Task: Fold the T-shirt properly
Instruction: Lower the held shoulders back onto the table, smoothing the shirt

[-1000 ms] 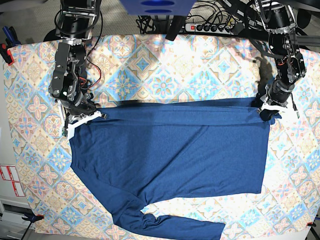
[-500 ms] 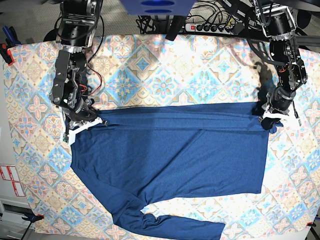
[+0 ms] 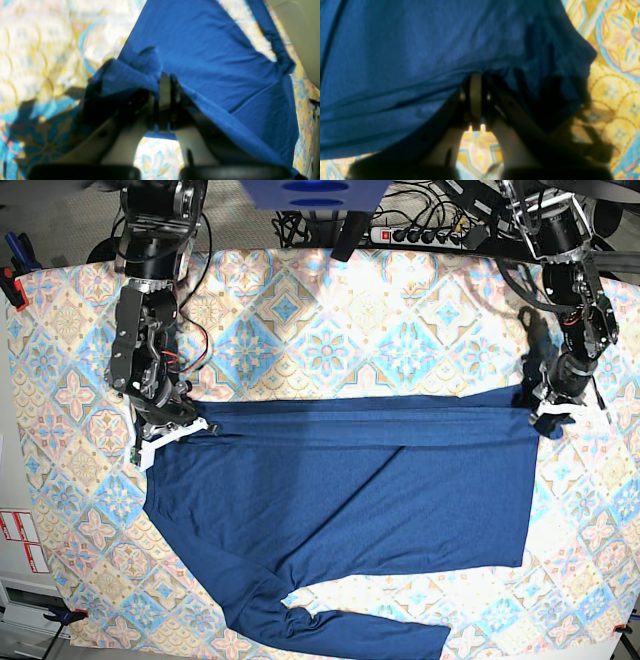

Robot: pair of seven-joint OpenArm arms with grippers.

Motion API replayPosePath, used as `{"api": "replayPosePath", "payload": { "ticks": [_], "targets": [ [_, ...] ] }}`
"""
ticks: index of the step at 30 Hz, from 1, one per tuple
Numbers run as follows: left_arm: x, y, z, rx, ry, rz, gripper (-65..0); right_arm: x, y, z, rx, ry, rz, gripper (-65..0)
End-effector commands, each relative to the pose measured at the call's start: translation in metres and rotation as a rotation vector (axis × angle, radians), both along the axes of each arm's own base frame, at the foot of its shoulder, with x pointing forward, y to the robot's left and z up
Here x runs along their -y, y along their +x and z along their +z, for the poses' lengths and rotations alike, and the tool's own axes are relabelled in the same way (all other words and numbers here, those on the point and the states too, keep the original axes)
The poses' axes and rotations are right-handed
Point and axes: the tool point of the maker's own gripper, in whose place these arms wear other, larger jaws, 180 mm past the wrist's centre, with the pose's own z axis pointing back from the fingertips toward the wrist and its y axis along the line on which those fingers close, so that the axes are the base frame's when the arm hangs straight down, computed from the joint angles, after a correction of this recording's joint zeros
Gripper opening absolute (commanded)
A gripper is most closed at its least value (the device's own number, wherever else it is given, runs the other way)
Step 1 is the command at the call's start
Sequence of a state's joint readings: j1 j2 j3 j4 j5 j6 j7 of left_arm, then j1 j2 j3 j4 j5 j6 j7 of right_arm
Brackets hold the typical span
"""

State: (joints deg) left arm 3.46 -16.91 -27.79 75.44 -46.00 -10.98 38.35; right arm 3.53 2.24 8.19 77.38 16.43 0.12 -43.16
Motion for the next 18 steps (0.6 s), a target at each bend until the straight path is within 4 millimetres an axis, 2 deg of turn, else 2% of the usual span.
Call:
{"api": "replayPosePath", "payload": {
  "ticks": [1, 6, 8, 10, 13, 14, 18],
  "targets": [
    [-0.014, 0.010, 0.017, 0.055, 0.031, 0.019, -65.0, 0.008, 0.010, 0.010, 0.042, -0.025, -0.011, -65.0],
    [-0.013, 0.009, 0.009, 0.036, 0.019, 0.020, -65.0, 0.008, 0.006, 0.002, 0.021, -0.021, -0.013, -65.0],
    [-0.012, 0.009, 0.009, 0.034, 0.021, 0.019, -65.0, 0.008, 0.014, 0.008, 0.043, -0.022, -0.015, -65.0],
    [-0.003, 0.015, 0.009, 0.035, 0.019, -0.008, -65.0, 0.009, 0.023, 0.015, 0.071, -0.025, -0.018, -64.8],
    [0.005, 0.018, 0.003, -0.003, 0.074, -0.059, -65.0, 0.009, 0.024, 0.012, 0.064, -0.021, -0.021, -64.7],
    [0.006, 0.017, 0.000, -0.019, 0.099, -0.071, -64.3, 0.009, 0.026, 0.012, 0.066, -0.019, -0.021, -64.7],
    [0.002, 0.017, -0.004, -0.066, 0.185, -0.100, -53.8, 0.008, 0.029, 0.010, 0.059, -0.014, -0.022, -62.8]
  ]
}}
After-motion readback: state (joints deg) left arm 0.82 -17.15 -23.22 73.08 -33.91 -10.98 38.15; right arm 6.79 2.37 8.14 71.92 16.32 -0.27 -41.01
